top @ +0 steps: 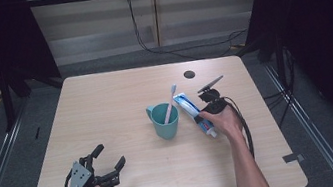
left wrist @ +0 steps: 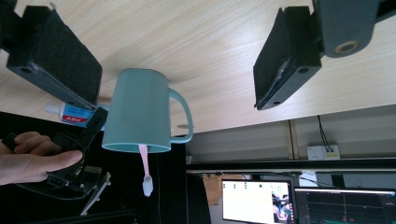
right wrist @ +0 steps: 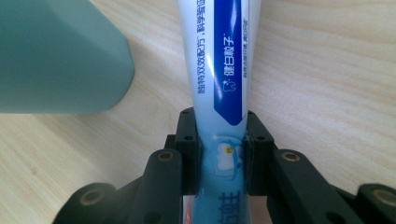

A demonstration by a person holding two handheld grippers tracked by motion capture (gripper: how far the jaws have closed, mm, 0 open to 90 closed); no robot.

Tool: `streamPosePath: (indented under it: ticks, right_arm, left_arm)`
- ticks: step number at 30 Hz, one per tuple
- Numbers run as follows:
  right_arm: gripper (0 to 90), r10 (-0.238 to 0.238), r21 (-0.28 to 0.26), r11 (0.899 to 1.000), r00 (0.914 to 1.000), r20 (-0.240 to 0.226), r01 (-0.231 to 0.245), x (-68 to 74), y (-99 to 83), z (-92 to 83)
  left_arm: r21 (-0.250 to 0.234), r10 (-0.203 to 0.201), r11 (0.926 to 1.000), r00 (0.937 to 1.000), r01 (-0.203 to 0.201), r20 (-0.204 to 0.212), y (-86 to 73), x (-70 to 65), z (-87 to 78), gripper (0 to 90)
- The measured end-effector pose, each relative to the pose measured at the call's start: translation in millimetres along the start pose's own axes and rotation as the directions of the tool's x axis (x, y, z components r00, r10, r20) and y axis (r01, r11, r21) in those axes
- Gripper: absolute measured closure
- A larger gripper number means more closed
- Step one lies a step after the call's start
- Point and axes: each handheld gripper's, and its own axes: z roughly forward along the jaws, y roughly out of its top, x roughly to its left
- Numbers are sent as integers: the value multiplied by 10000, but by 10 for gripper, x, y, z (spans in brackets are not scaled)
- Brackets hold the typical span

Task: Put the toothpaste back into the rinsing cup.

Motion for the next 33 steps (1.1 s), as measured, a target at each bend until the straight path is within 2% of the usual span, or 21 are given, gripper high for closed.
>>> streamPosePath:
  ticks: [4, 6, 8, 15, 24, 26, 31, 33]
  right_arm:
    - [727, -3, -357, 9994, 10000, -39, 1, -3, -23, -56]
    - [727, 190, -624, 9979, 9998, -76, -194, -7, -39, -87]
    - [727, 61, -831, 9965, 9999, 88, -54, -8, -52, -126]
    - [728, 167, -1723, 9849, 9998, -48, -173, -25, -104, -284]
    - [727, -61, -2395, 9709, 9999, -101, 35, 45, -117, -355]
    - [727, -50, -2588, 9659, 9999, -92, 24, 56, -115, -374]
    - [727, -77, -3278, 9447, 9999, -66, 51, 67, -112, -435]
    - [727, -46, -3691, 9294, 10000, -12, 38, 73, -117, -467]
  left_arm:
    - [2, 4, 10000, 10000, -4, -2, 0, 0, 0, 156]
    - [16, 45, 10000, 10000, -45, 9, 1, 4, -1, 156]
    - [22, 44, 10000, 10000, -44, 9, 1, 4, -2, 156]
    - [2, -2, 10000, 10000, 2, 0, 0, 0, 0, 156]
    - [1, -1, 10000, 10000, 1, -1, 0, 0, 0, 156]
    - [6, -2, 10000, 10000, 2, 12, 0, 1, -1, 156]
    - [-2, -8, 10000, 10000, 8, 13, 0, 1, 0, 156]
    - [8, -5, 10000, 10000, 5, 14, 0, 1, -1, 156]
